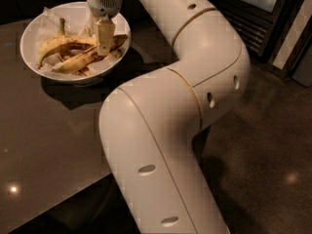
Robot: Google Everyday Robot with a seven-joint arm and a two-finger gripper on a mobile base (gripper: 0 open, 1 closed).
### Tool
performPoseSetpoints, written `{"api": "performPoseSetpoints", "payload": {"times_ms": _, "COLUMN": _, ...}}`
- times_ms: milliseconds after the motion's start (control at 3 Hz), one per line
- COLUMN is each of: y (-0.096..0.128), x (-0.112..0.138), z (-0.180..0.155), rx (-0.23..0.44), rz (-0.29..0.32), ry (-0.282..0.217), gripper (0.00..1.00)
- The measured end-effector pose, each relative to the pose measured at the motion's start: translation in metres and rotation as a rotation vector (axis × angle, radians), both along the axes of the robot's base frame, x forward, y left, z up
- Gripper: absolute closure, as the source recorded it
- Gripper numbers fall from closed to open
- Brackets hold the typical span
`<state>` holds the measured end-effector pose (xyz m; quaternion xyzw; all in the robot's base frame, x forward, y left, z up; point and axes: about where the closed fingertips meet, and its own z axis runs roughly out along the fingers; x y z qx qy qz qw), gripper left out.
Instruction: Pick banana from white bowl
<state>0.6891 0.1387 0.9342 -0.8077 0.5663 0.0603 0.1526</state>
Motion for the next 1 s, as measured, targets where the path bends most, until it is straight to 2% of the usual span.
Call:
{"api": "performPoseSetpoints", "payload": {"times_ms": 667, "y": 0.006, "x": -0.010, "z": -0.016, "rx": -0.027, "rz": -0.007, "ry": 0.055, "gripper": 0.41}}
{"api": "performPoseSetpoints", "payload": {"times_ms": 1000, "y": 0.013, "x": -0.010, "z": -0.021, "rx": -0.048, "rz": 0.003, "ry": 0.058, "gripper": 0.43}}
